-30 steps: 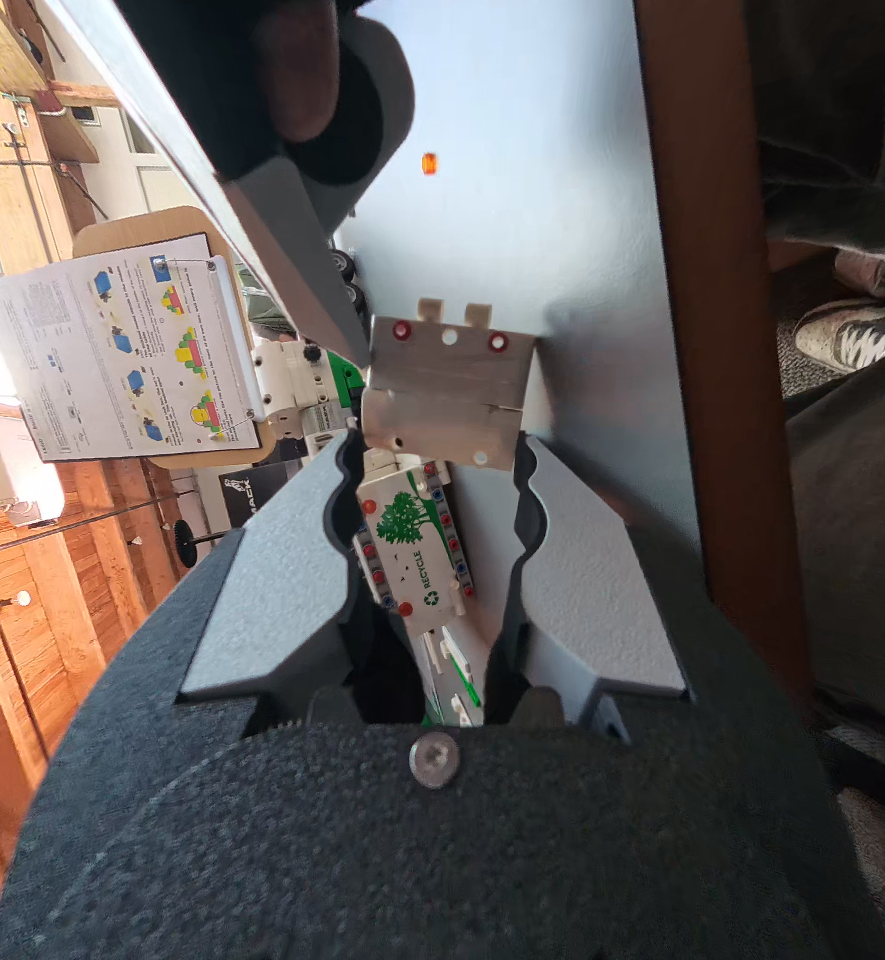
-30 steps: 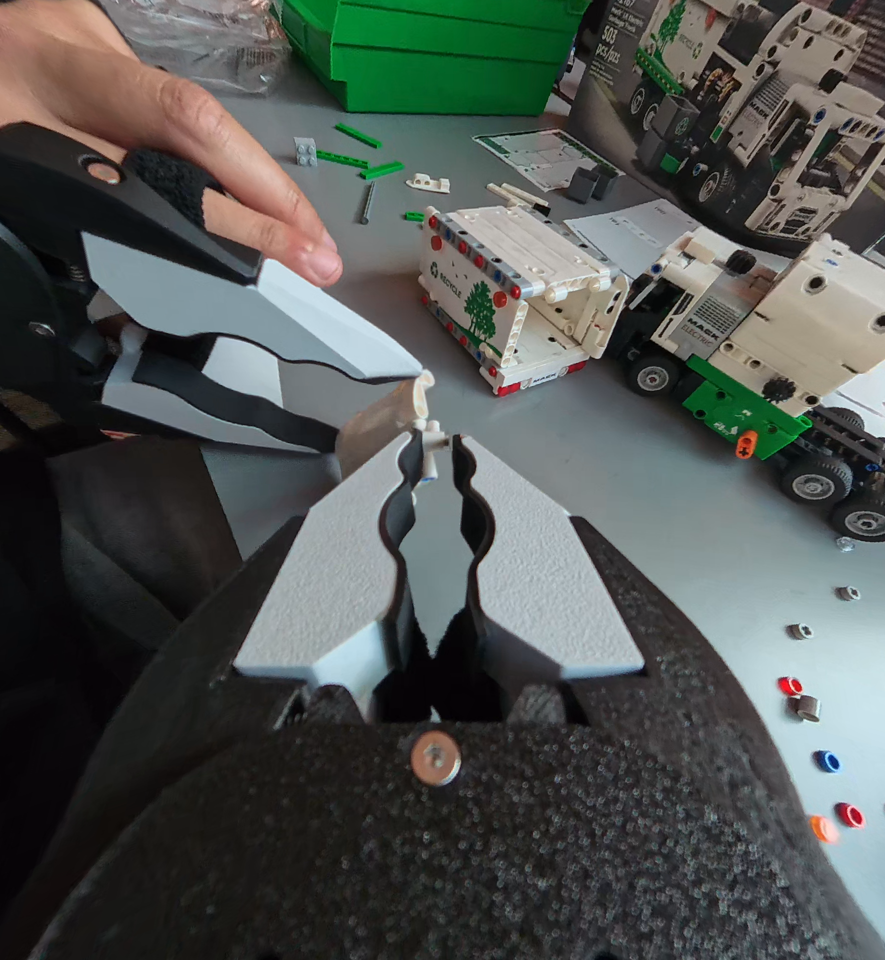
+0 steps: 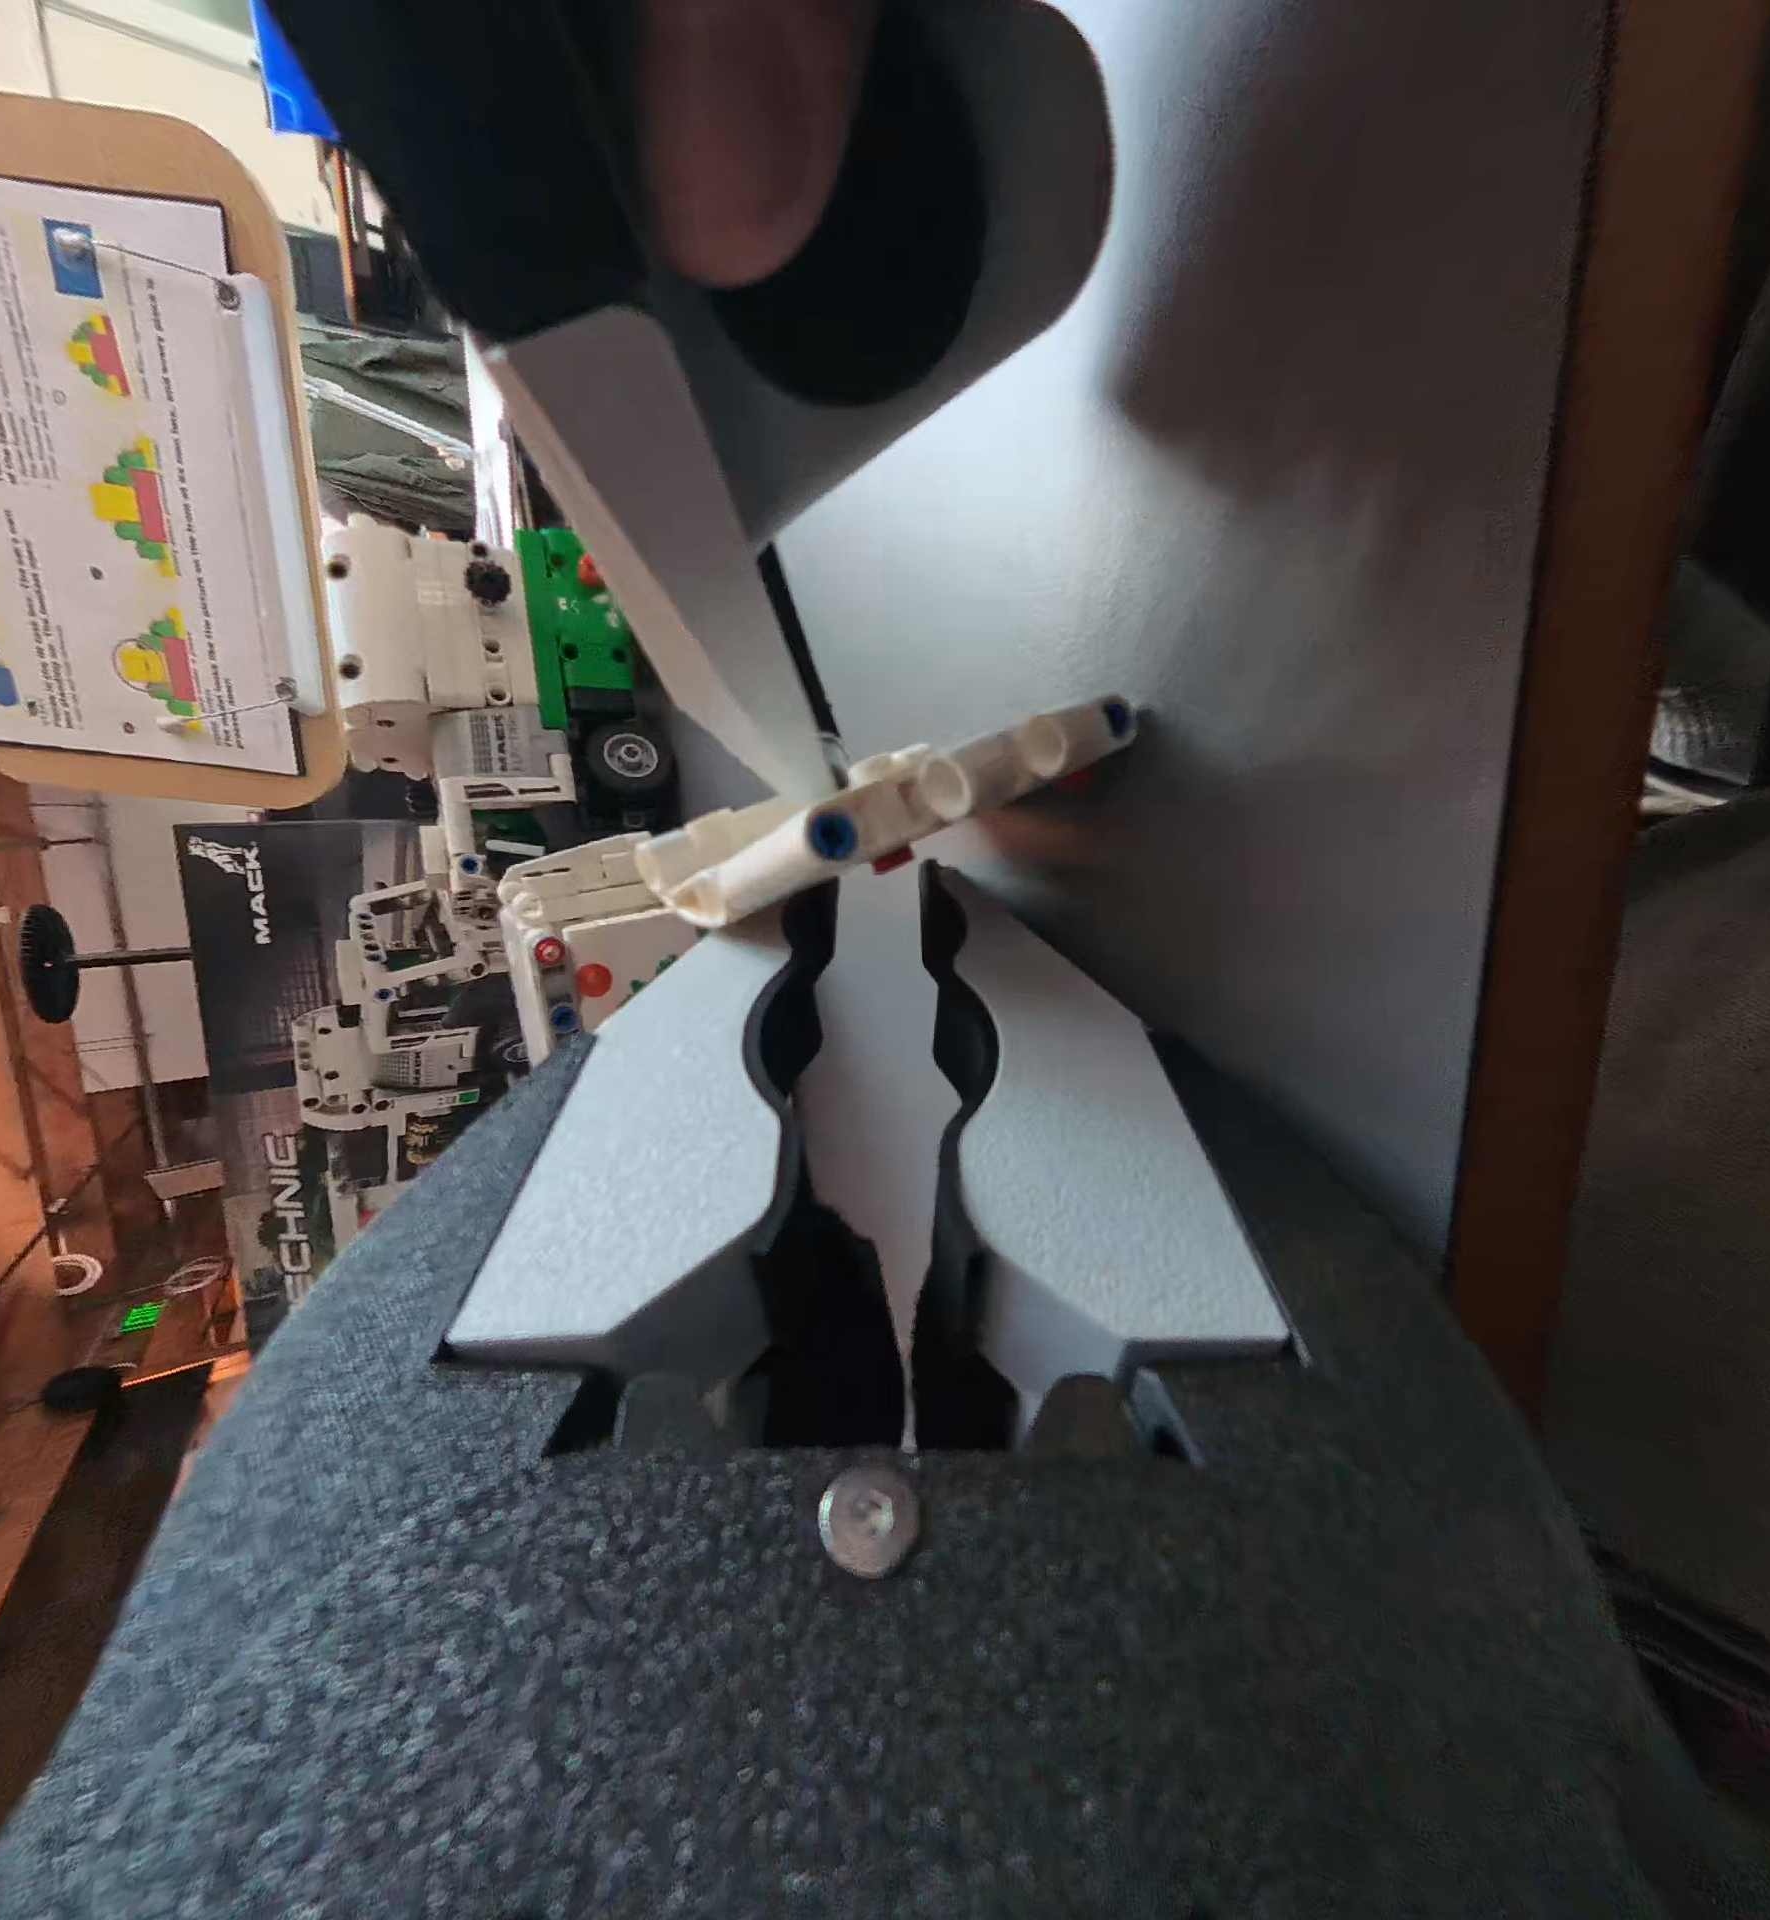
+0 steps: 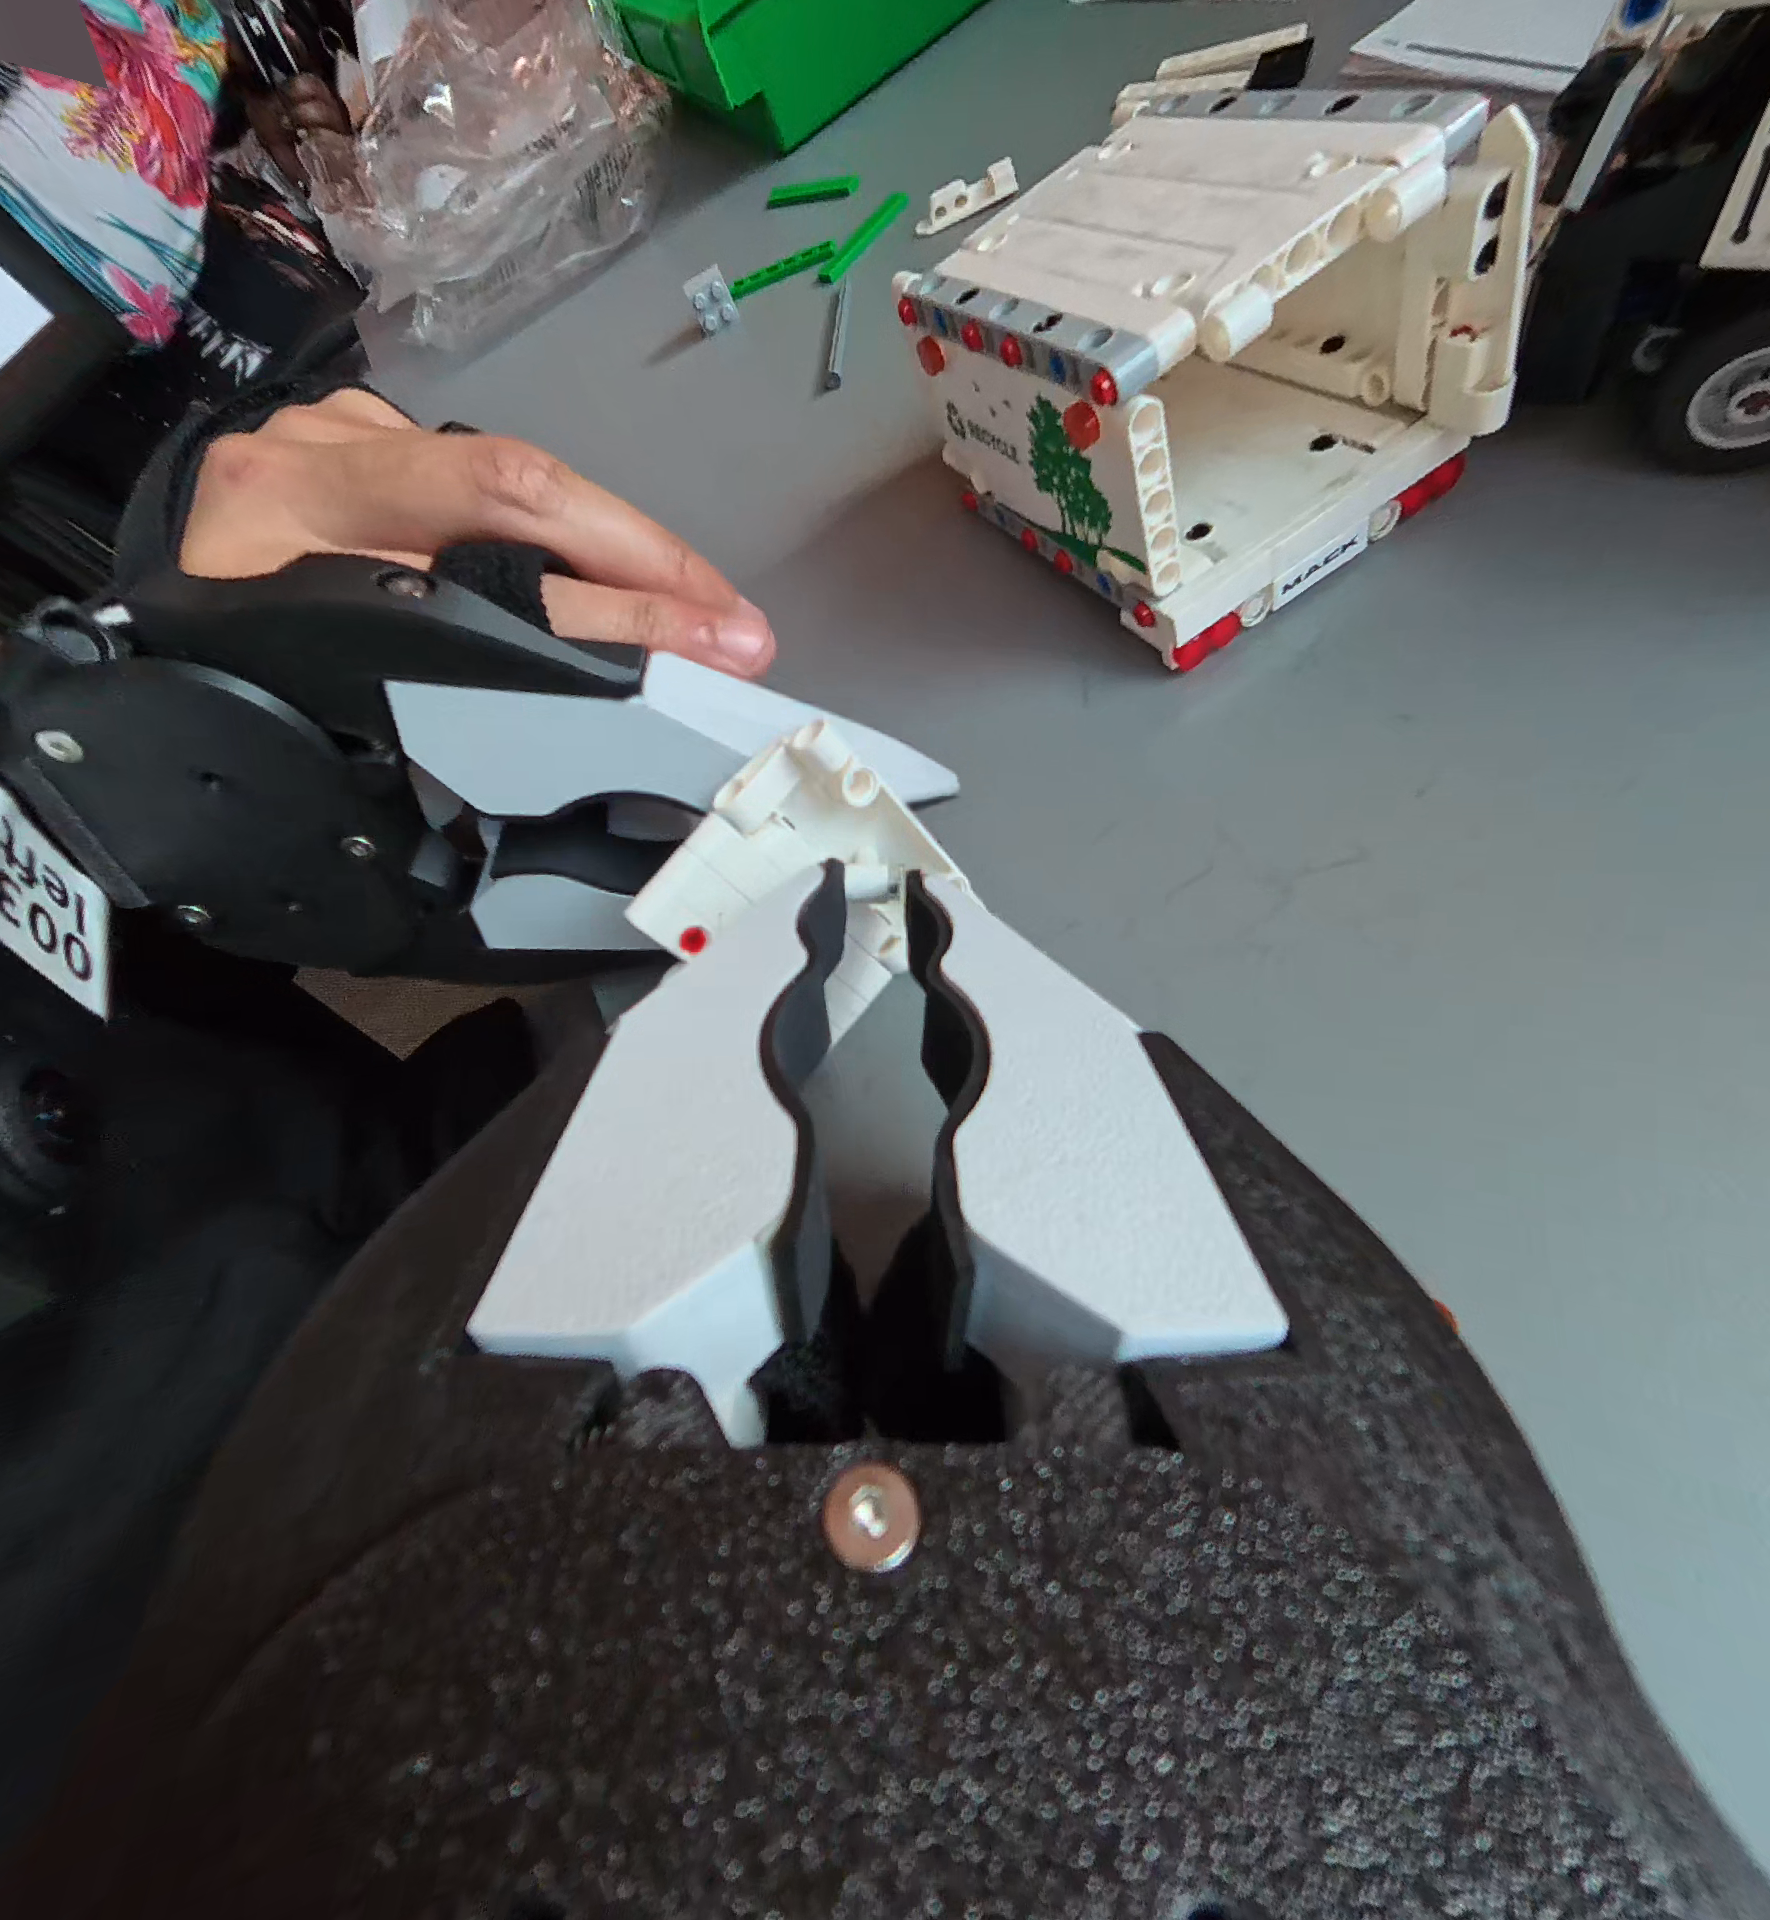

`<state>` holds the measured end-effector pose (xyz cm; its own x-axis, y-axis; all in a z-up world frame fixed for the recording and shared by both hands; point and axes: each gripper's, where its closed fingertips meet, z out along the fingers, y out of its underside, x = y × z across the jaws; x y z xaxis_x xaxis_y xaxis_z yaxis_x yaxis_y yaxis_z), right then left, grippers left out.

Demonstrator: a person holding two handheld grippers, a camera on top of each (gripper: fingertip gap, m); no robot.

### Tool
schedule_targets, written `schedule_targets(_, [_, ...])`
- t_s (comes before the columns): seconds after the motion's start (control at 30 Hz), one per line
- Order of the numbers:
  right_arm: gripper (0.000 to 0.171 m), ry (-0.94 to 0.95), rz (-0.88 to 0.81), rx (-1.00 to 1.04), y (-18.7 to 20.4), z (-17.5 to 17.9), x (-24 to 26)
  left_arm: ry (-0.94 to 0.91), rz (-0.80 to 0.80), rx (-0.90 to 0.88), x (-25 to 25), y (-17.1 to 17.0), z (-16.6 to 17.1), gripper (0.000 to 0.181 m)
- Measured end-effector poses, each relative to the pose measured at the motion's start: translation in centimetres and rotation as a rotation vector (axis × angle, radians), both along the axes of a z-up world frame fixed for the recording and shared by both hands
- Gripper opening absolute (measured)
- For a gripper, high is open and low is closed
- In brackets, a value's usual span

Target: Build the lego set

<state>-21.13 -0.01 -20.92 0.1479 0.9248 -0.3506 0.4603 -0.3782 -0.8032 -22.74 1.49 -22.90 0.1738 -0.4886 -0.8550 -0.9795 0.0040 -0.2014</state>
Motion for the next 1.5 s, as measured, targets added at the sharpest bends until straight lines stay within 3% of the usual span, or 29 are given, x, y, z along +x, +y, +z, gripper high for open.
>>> schedule_targets(0.03, [0.01, -0.02, 0.003, -0.008, 0.0, -0.3, 0.0, -0.03, -0.004, -0.021, 0.0, -0.1, 0.0, 0.015])
schedule_targets(0.3, [0.009, -0.06, 0.07, -0.014, -0.5, -0.9, -0.8, -0.229, -0.026, -0.161, -0.4, -0.5, 0.9, 0.043])
schedule_targets(0.43, [0.01, -0.03, 0.141, -0.129, -1.5, -0.6, -1.1, -0.487, -0.14, -0.347, 1.5, -1.8, 1.4, 0.062])
schedule_targets(0.57, [0.01, -0.018, 0.146, -0.159, -1.1, -0.4, -1.0, -0.542, -0.211, -0.407, 2.1, -2.2, 1.7, 0.029])
schedule_targets(0.7, [0.009, 0.015, 0.068, -0.162, 0.9, 0.0, -0.3, -0.45, -0.18, -0.263, 1.2, -1.3, 1.9, 0.012])
schedule_targets(0.87, [0.01, 0.121, 0.028, -0.127, 2.7, 2.0, 1.1, -0.585, -0.195, -0.235, 1.7, -1.7, 3.4, 0.007])
schedule_targets(1.13, [0.01, 0.257, 0.061, 0.117, 1.9, 5.2, 1.9, -1.201, -0.158, -0.514, 2.4, -1.4, 6.2, 0.005])
schedule_targets(1.5, [0.01, 0.285, 0.066, 0.063, 1.8, 5.7, 1.5, -1.394, -0.156, -0.609, 2.1, -1.1, 7.4, 0.005])
